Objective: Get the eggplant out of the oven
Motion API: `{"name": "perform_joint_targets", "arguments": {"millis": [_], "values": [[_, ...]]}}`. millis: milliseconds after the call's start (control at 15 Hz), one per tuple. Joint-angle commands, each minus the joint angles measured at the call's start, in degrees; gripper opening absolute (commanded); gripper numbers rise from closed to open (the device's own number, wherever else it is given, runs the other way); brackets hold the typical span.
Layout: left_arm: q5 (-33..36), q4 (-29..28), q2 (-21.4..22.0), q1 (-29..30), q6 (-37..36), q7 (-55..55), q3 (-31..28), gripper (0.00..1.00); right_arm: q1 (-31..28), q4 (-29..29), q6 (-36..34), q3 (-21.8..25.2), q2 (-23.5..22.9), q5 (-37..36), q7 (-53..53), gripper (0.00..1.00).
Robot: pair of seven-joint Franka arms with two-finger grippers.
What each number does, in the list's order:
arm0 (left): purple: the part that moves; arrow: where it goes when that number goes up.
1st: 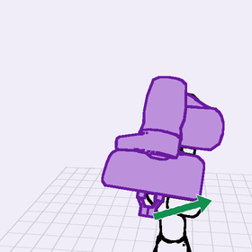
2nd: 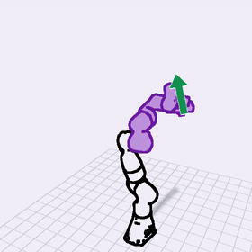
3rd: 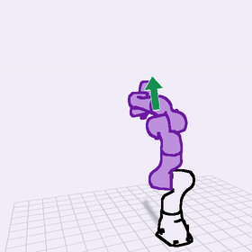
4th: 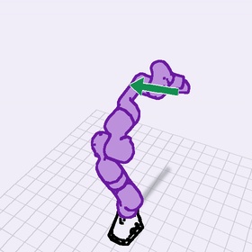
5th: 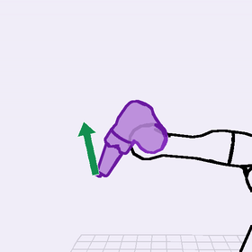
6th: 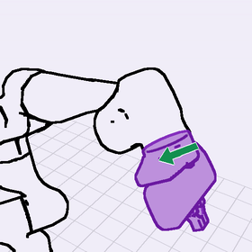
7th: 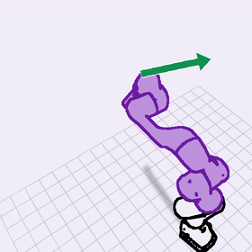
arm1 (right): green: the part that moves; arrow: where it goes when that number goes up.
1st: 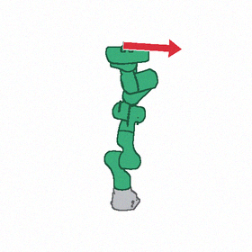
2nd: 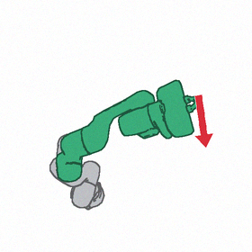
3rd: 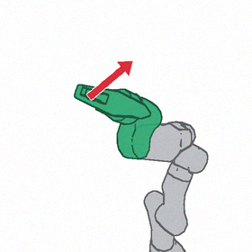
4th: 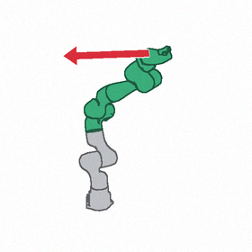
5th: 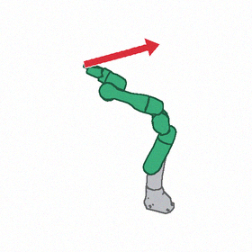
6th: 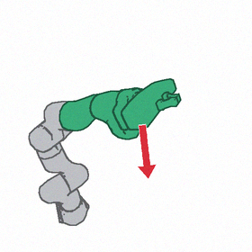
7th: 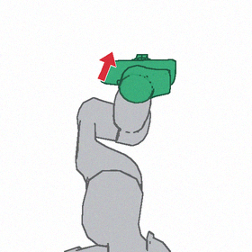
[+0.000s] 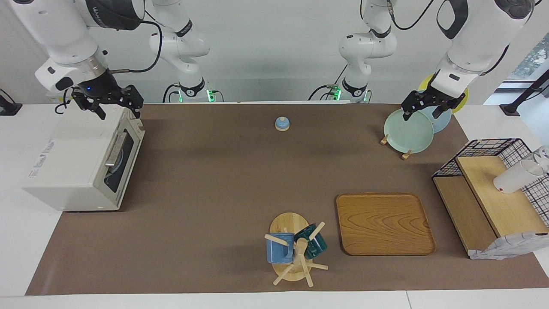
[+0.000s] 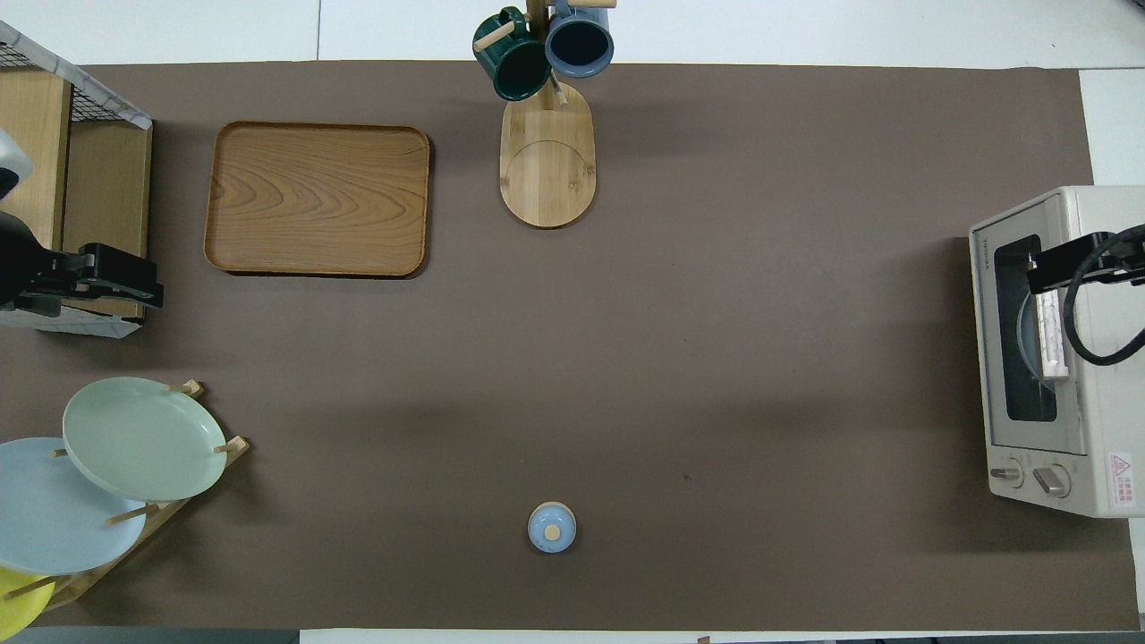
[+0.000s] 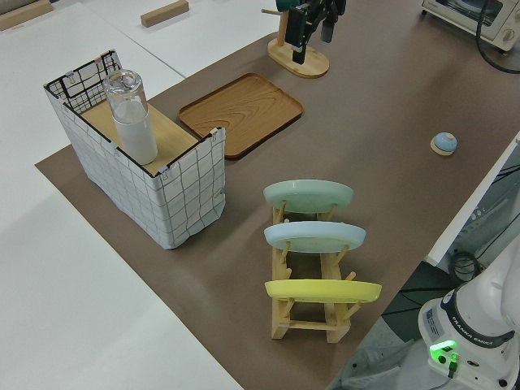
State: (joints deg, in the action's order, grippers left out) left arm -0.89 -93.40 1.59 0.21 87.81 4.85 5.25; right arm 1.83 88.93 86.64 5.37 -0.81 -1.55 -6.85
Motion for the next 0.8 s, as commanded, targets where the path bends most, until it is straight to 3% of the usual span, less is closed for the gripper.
{"name": "perform_joint_targets", "arguments": {"millis": [0, 200, 400, 733], "values": [[0.97, -0.55, 1.05, 0.22, -0.18, 0.60, 0.20, 1.00, -0.77, 3.08, 2.12, -0.01, 1.33, 0.32, -1.50, 0.00], [0.97, -0.55, 1.05, 0.22, -0.18, 0.60, 0.20, 1.00, -1.48, 9.22, 7.28, 0.34, 3.09, -0.81, -1.41, 0.00], [0.97, -0.55, 1.05, 0.22, -0.18, 0.60, 0.20, 1.00, -2.96, 16.18, 14.85, 0.34, 2.75, -4.24, 6.12, 0.00], [0.97, -0.55, 1.05, 0.22, -0.10, 0.60, 0.20, 1.00, -3.41, 18.39, 17.94, 0.25, 0.73, -10.58, 6.76, 0.00]]}}
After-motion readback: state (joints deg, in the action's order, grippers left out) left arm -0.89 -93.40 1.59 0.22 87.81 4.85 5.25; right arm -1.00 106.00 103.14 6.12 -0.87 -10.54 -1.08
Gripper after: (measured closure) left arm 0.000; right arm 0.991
